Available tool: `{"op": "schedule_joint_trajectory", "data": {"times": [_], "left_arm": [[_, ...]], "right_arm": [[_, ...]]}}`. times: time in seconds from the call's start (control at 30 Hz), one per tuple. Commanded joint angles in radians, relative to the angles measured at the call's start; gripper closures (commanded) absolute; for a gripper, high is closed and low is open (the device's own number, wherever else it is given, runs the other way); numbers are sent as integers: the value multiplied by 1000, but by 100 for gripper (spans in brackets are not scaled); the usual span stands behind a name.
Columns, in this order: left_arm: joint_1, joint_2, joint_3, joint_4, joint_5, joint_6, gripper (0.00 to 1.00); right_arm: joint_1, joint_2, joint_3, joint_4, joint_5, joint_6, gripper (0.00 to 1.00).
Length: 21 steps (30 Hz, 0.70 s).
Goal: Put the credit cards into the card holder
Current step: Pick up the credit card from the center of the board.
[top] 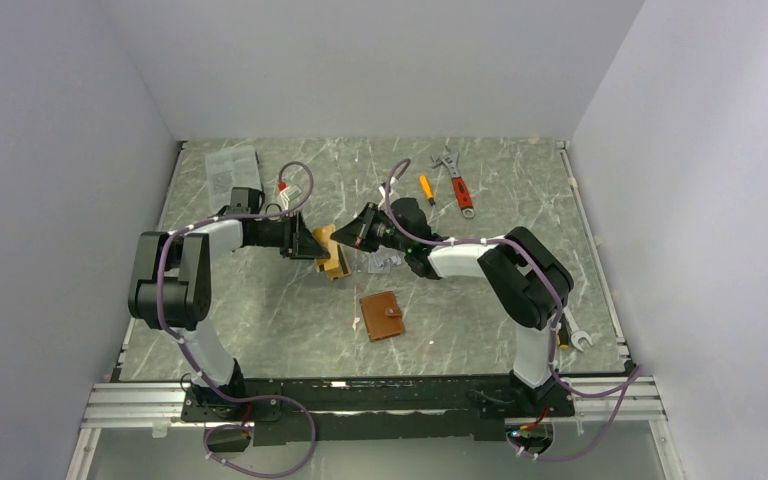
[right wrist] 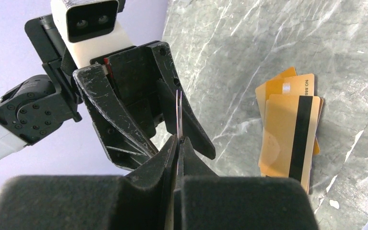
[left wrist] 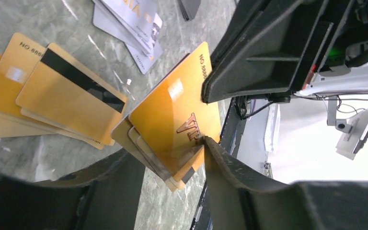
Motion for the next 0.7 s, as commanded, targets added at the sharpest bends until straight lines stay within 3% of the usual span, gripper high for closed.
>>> {"op": "schedule_joint_trajectory", "data": {"times": [0.0,0.13,0.27,0.43,0.57,0.67], "left_arm": [[6,-42,-8,64,109,-27,53],[16,-67,-9,50,118,-14,70],[18,-81,5,1,122,21,83],[19,-92,7,-14,144,22,87],[18,-100,-1,-31,163,29,88],[19,-102,-3,-39,172,30,90]], "right_arm": [[-3,-2,-9,104,-16,25,100],[-3,-1,-17,95,-19,12,99],[-5,-2,-23,77,-45,-5,74],[-12,5,-15,98,-81,-5,51],[-14,9,-11,104,-89,-13,46],[-17,23,-16,137,-98,12,48]]}}
